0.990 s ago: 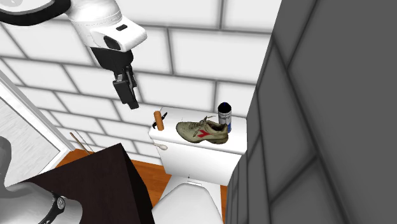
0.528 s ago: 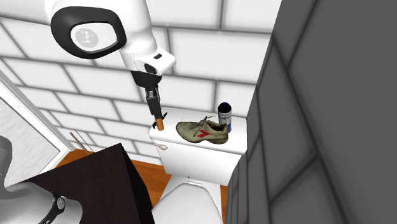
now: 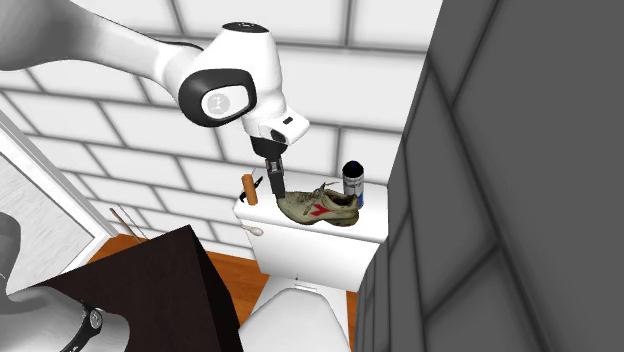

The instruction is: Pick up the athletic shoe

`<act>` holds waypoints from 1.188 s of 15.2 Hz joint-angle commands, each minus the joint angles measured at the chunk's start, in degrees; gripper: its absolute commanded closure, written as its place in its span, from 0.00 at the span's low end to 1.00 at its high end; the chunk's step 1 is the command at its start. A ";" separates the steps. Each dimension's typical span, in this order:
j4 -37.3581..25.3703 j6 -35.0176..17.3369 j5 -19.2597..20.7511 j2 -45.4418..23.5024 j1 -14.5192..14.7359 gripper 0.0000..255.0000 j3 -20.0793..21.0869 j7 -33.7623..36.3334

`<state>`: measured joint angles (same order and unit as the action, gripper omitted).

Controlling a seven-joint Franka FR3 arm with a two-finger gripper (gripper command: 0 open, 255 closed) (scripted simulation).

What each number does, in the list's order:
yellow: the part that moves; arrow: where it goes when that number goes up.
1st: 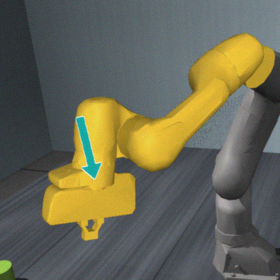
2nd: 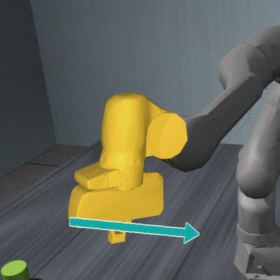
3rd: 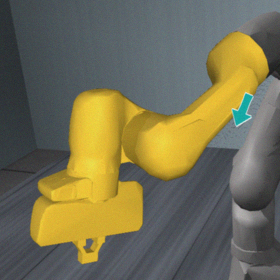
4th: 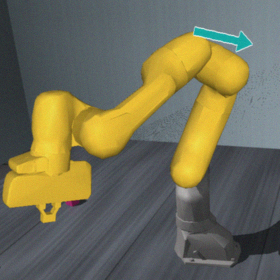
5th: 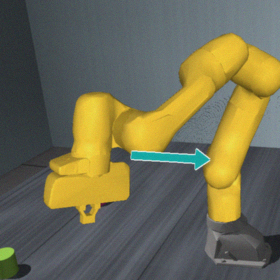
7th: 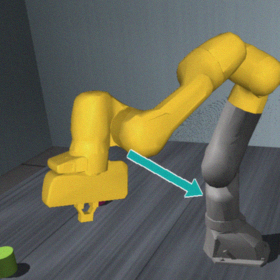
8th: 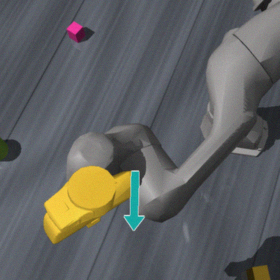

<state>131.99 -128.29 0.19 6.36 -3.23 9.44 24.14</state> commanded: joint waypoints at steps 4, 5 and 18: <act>-5.47 -5.23 4.60 -11.63 -0.18 0.00 0.26 5.30; -6.76 -5.99 5.55 -13.90 -0.08 0.00 0.10 6.33; -10.55 -12.79 9.90 -25.31 0.97 0.00 -1.44 10.70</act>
<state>121.44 -140.87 10.03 -18.77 -2.26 8.04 34.80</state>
